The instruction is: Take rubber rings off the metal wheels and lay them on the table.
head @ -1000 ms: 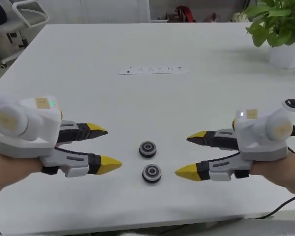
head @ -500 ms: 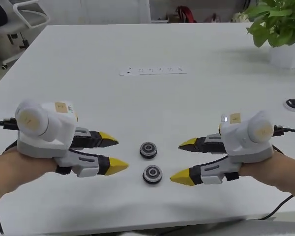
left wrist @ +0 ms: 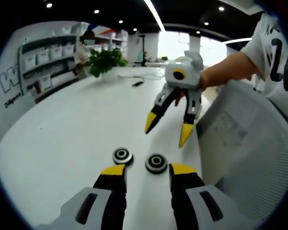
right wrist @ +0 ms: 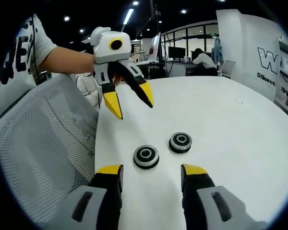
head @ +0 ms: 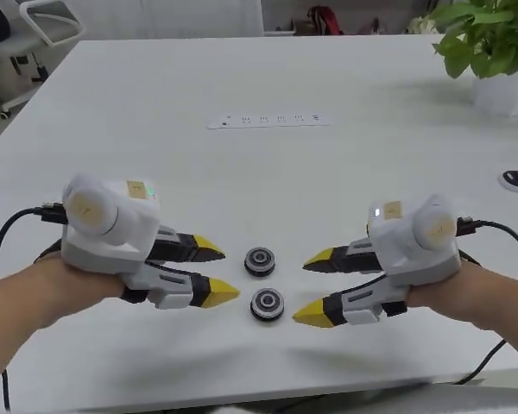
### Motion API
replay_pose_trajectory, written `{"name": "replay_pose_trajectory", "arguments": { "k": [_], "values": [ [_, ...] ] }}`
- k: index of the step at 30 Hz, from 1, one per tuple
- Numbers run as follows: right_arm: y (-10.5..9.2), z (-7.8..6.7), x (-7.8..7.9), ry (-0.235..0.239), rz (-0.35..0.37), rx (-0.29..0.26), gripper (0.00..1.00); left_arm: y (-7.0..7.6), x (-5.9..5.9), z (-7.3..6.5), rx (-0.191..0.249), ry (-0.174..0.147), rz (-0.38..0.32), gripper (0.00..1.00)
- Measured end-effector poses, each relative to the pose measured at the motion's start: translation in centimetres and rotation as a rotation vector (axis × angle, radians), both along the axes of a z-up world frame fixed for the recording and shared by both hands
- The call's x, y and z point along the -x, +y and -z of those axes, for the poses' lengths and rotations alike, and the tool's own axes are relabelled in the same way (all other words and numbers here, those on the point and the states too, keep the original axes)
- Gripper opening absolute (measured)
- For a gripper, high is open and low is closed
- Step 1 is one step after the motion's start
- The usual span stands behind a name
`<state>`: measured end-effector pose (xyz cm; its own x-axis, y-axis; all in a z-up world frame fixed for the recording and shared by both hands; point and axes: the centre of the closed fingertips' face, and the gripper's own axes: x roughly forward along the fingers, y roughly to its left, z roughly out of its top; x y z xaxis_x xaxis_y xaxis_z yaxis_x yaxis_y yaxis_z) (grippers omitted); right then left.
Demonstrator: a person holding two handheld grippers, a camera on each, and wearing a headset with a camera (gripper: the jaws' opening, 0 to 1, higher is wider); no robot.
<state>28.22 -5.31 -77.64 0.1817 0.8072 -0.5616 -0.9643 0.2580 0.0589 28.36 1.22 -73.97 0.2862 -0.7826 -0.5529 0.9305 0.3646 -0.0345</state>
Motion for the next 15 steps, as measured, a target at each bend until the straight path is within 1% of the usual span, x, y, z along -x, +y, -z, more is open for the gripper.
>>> {"name": "replay_pose_trajectory", "arguments": {
  "k": [5, 10, 15],
  "values": [
    [0.2, 0.5, 0.0, 0.014, -0.009, 0.008, 0.44, -0.4, -0.2, 0.8, -0.011, 0.016, 0.007, 0.35],
    [0.5, 0.9, 0.0, 0.026, -0.021, 0.013, 0.42, -1.0, 0.1, 1.6, -0.028, 0.028, 0.028, 0.35],
    [1.0, 1.5, 0.6, 0.042, -0.042, 0.022, 0.41, -1.4, 0.4, 2.5, -0.045, 0.043, 0.044, 0.34]
  ]
}}
